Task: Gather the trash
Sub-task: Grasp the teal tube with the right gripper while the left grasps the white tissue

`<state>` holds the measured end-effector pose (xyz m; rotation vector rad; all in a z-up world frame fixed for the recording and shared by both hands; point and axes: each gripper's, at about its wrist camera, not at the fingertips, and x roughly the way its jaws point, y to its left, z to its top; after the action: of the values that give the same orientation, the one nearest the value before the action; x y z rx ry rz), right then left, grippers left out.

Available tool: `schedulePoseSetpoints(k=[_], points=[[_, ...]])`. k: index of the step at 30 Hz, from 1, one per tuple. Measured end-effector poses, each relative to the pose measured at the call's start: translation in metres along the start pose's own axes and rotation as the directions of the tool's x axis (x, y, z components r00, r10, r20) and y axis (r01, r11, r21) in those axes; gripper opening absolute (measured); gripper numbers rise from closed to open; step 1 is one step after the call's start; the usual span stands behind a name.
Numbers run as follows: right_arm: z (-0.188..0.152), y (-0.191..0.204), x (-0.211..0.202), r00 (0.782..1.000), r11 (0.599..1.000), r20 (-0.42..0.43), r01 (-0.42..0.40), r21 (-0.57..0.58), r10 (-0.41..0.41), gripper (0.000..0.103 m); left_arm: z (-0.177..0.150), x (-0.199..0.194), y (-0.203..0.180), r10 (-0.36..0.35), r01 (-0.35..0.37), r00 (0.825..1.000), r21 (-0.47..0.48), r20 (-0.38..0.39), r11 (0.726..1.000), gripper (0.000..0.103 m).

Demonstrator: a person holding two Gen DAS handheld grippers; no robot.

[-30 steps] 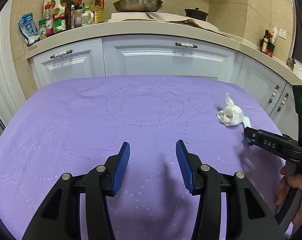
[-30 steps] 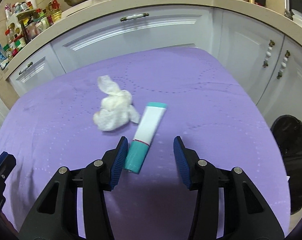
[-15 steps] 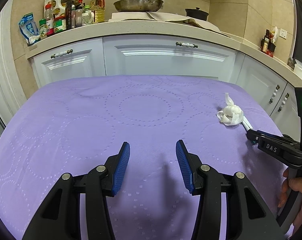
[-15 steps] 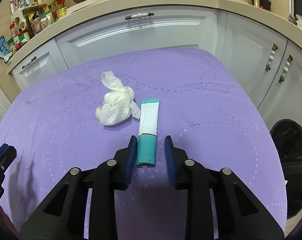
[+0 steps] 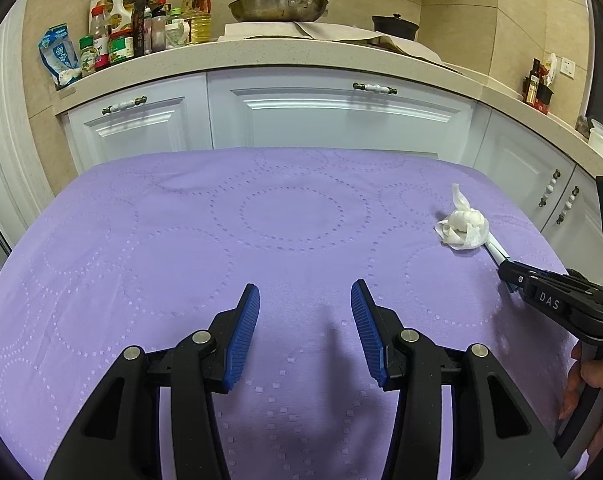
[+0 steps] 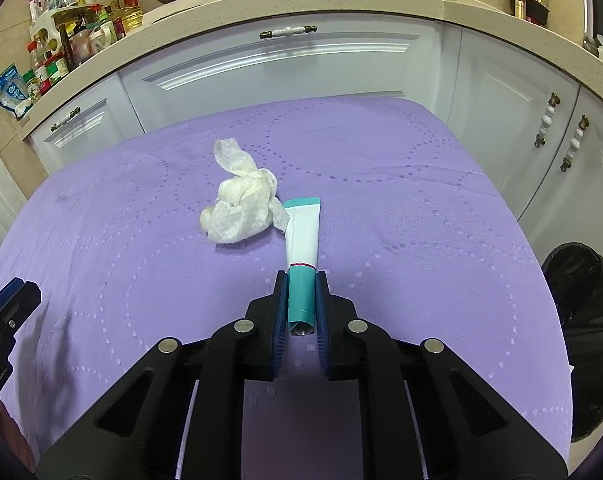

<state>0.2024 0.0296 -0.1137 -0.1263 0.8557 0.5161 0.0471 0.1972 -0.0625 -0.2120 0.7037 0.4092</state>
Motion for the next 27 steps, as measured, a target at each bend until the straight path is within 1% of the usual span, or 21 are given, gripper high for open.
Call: schedulePoseSetpoints(k=[9,15,21,27], points=[[0.0,-0.001,-0.002,1.0,1.0,0.005,0.004,0.003,-0.004,0.013,0.0,0.0,0.0,0.001,-0.001,1.0,0.001,0.0,1.0,0.048],[-0.002,-0.011,-0.007,1.0,1.0,0.014,0.021,0.006,-0.021,0.012,0.001,0.001,-0.005,-0.002,0.003,1.0,0.009,-0.002,1.0,0.048],[-0.002,-0.031,-0.013,0.999,0.999,0.026,0.037,0.027,-0.038,0.012,0.005,0.003,-0.023,-0.019,0.019,1.0,0.033,-0.003,0.999,0.048],[-0.002,-0.055,-0.019,0.998,0.997,0.038,0.051,0.057,-0.053,0.012,0.01,0.009,-0.05,-0.047,0.047,0.999,0.065,-0.006,0.997,0.048]])
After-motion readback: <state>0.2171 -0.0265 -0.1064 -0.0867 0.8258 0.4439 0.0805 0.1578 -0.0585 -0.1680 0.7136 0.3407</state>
